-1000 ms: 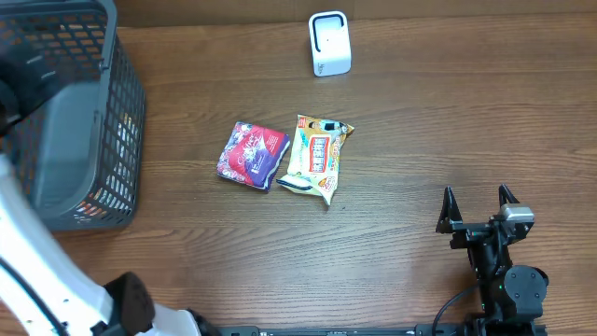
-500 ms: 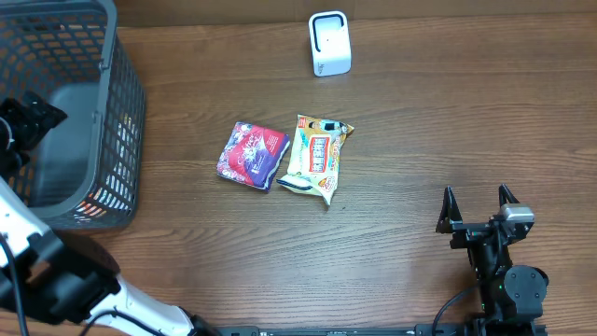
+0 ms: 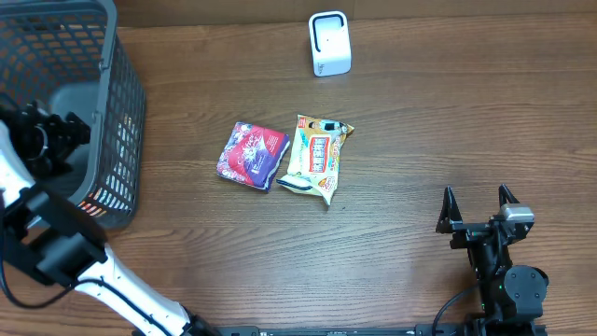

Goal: Scan the item barcode
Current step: 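Reach the left gripper into the basket and grasp the white tube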

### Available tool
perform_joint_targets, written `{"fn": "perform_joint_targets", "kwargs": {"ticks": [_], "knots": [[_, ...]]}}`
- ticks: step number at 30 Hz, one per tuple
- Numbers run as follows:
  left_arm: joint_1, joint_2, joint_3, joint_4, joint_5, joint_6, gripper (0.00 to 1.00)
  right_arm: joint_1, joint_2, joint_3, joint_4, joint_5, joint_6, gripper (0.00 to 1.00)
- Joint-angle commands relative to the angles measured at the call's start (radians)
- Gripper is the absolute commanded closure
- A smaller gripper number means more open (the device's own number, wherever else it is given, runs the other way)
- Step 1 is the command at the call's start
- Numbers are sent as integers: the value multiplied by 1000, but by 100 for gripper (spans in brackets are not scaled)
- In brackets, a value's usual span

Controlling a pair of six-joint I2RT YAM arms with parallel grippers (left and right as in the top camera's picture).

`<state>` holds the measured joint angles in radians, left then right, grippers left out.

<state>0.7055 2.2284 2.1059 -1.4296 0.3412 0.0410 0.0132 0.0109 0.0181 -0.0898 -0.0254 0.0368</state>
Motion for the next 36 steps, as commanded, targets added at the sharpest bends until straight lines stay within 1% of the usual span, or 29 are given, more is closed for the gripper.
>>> {"fn": "perform_joint_targets", "kwargs": {"ticks": [1, 4, 8, 11, 14, 16, 18, 20, 23, 25, 28, 29, 30, 31, 32, 36], "knots": [[-49, 47, 0, -13, 19, 70, 13, -2, -8, -10, 6, 5, -4, 0], [-84, 77, -1, -12, -18, 71, 12, -2, -8, -10, 6, 5, -4, 0], [-124, 111, -2, -10, -136, 39, 12, -2, -8, -10, 6, 5, -4, 0], [-145, 125, -3, -5, -189, 22, 14, -2, -8, -10, 6, 5, -4, 0], [-153, 130, -3, -2, -231, 12, 18, -2, -8, -10, 6, 5, -4, 0], [-153, 132, -3, -2, -289, -23, 27, -2, -8, -10, 6, 6, -4, 0], [-151, 134, -4, -4, -335, -55, 30, -2, -8, -10, 6, 5, -4, 0], [-149, 134, -11, -3, -341, -64, 31, -2, -8, -10, 6, 5, -4, 0], [-149, 134, -35, 2, -341, -64, 37, -2, -8, -10, 6, 5, -4, 0], [-149, 134, -71, 16, -336, -64, 39, -2, -8, -10, 6, 6, -4, 0], [-149, 134, -139, 50, -330, -63, 40, -2, -8, -10, 6, 6, -4, 0], [-149, 134, -159, 60, -330, -63, 42, -2, -8, -10, 6, 5, -4, 0], [-149, 134, -177, 71, -338, -63, 48, -2, -8, -10, 6, 5, -4, 0], [-148, 134, -188, 77, -366, -63, 77, -2, -8, -10, 6, 5, -4, 0], [-147, 134, -187, 76, -379, -64, 96, -2, -8, -10, 6, 5, -4, 0], [-143, 133, -141, 41, -381, -79, 96, -2, -8, -10, 6, 6, -4, 0]]}}
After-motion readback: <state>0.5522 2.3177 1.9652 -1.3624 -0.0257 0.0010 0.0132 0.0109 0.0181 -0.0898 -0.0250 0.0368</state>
